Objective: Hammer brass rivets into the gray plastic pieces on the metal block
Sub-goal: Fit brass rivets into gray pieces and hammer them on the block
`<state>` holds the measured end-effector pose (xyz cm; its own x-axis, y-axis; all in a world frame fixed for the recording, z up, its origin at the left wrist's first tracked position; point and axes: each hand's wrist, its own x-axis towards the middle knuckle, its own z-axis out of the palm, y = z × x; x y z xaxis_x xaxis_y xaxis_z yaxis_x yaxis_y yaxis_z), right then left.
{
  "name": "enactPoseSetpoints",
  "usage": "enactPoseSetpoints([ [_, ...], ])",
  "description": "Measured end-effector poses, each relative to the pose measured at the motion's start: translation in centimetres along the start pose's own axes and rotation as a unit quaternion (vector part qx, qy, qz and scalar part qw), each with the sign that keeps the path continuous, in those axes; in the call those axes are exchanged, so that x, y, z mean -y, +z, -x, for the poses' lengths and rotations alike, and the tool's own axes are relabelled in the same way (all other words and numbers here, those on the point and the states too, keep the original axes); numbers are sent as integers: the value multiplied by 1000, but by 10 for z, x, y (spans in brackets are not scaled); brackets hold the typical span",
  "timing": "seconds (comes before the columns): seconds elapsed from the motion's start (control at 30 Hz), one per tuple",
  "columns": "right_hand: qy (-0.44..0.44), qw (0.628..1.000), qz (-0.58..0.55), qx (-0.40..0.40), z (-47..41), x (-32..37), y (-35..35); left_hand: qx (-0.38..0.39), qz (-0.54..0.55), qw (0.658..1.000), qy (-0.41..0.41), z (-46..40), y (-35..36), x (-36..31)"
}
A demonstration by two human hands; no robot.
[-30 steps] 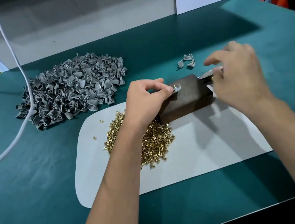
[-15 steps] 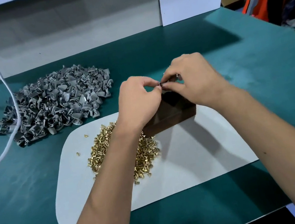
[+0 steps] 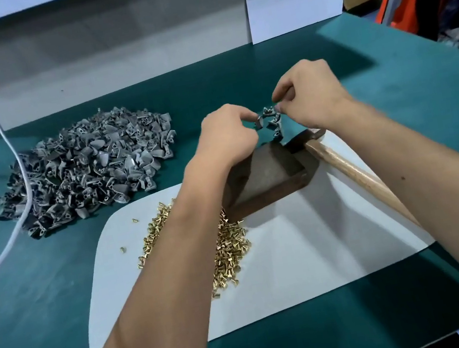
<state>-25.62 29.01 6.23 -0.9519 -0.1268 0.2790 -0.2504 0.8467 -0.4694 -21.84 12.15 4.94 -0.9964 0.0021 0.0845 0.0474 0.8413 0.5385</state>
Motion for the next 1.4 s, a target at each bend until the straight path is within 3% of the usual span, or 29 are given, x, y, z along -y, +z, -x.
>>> enactPoseSetpoints([
  [0.1,-41,999,-32,15,12,27,-10,-108,47,993,-26,19,-15,32],
  [0.2,-125,987,-21,103,37,76,-8,-182,50,979,-75,49,-35,69],
  [0.3,-228,955,16,187,71,126,13,-210,-11,970,-124,77,-49,106],
  [0.47,-335,901,139,239,103,170,54,-217,-21,965,-147,100,-59,138],
  [0.67,-318,896,136,278,101,174,66,-215,-42,969,-117,96,-51,144],
  [0.8,-316,891,116,306,100,172,62,-250,1,958,-139,95,-47,147],
  [1.07,-310,905,15,291,94,161,53,-274,48,950,-141,94,-51,143],
  [1.4,-297,911,-19,286,98,152,54,-160,62,973,-153,100,-62,137],
])
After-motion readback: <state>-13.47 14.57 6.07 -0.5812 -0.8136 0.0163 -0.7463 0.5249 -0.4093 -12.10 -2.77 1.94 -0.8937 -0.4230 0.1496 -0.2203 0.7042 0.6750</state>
